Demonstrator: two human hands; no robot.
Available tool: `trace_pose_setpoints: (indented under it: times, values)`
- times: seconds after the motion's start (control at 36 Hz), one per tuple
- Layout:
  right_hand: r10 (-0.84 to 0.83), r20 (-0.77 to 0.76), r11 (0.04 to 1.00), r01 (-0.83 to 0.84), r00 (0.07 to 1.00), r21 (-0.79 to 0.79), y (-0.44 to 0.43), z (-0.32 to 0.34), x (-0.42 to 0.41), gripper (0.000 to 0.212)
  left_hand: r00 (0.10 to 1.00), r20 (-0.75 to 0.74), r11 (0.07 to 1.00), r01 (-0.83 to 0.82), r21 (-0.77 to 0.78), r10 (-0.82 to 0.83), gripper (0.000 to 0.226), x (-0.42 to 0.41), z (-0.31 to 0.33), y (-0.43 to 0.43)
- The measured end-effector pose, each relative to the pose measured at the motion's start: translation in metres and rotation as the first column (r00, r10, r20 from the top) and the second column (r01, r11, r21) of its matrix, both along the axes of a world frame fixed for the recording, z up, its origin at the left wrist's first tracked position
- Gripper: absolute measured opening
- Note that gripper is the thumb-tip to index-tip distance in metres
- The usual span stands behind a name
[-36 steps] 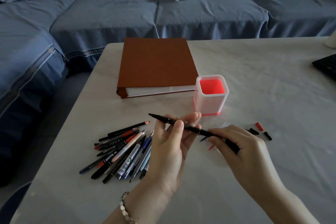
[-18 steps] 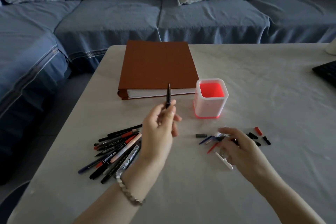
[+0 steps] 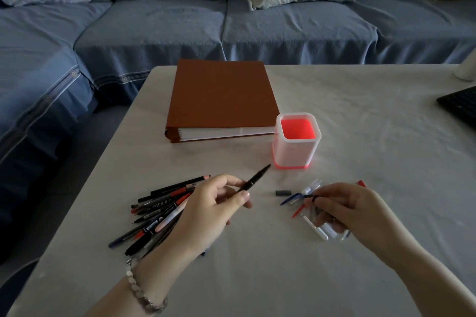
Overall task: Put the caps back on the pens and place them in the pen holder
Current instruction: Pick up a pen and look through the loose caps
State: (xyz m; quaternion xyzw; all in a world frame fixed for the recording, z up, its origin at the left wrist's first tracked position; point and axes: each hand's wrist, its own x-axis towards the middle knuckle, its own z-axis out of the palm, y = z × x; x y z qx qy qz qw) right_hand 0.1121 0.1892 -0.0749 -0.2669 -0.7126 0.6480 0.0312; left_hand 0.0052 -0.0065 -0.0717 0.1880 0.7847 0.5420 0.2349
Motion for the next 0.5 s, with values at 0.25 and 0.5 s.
trace_pose_setpoints:
  times: [0.25, 0.5]
  values:
    - [-0.053, -0.153, 0.969, 0.088, 0.987, 0.231, -0.016, 0.011, -0.004, 0.028, 0.992, -0.065, 0.993, 0.110, 0.033, -0.108, 0.020, 0.012, 0.013, -0.003]
    - [-0.131, -0.250, 0.969, 0.177, 0.959, 0.170, -0.022, 0.016, -0.005, 0.023, 0.987, -0.080, 0.990, 0.138, -0.005, -0.138, 0.021, 0.022, 0.019, -0.003]
